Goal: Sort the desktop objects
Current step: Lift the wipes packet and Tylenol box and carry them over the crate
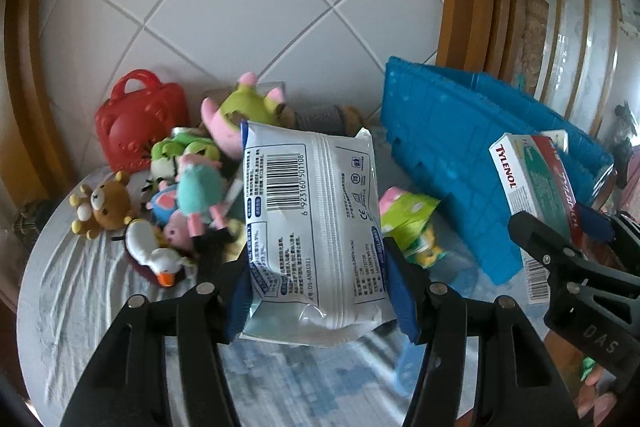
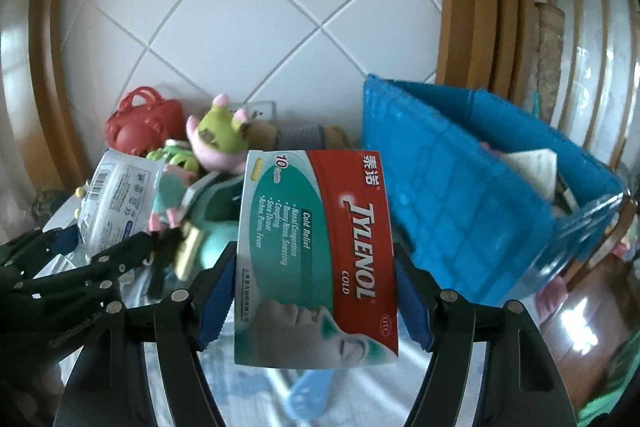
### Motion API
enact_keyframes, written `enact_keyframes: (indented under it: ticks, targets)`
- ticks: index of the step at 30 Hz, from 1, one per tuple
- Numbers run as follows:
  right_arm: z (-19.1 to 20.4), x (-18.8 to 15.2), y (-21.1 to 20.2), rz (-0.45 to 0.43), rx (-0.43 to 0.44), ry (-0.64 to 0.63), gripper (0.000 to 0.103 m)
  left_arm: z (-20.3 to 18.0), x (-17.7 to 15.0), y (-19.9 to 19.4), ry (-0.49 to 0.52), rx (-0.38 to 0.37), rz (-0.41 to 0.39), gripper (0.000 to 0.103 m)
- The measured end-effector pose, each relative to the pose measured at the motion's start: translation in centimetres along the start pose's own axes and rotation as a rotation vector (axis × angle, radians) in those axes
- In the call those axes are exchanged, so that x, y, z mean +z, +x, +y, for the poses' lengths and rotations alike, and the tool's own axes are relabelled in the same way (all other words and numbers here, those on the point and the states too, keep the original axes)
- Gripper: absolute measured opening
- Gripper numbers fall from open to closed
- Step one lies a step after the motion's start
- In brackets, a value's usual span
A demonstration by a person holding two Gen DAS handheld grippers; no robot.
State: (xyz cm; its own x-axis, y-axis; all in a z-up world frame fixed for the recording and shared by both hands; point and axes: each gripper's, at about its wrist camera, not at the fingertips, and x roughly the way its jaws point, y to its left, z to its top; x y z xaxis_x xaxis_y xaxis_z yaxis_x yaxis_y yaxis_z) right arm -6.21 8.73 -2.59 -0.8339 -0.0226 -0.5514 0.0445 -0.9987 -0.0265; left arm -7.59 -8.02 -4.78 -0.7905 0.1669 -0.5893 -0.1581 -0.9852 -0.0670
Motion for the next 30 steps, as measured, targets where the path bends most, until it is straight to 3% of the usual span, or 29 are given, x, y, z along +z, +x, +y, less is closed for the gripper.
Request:
enact_keyframes:
  ticks: [6, 14, 23, 30]
  targets:
    - [-6.5, 1.8, -0.9, -0.041, 0.008, -0.034, 0.071, -6.2, 1.9, 0.2, -0.024, 0.003, -0.033, 0.058]
    - [-13.5, 4.0, -1.7, -0.098, 0.001, 0.021, 0.071, -12.8, 5.2, 1.2, 0.032, -0.024, -0.069, 0.058]
    - [-20.3, 5.1, -3.2, -0.165, -0.120, 0.114, 0.071, -20.0, 8.9, 2.7, 0.110, -0.137, -0.119, 0.058]
    - [-27.5, 7.0, -2.9, -0.202, -0.170, 0.137, 0.071, -27.0, 12.1, 4.4, 0.141, -0.164, -0.152, 0.058]
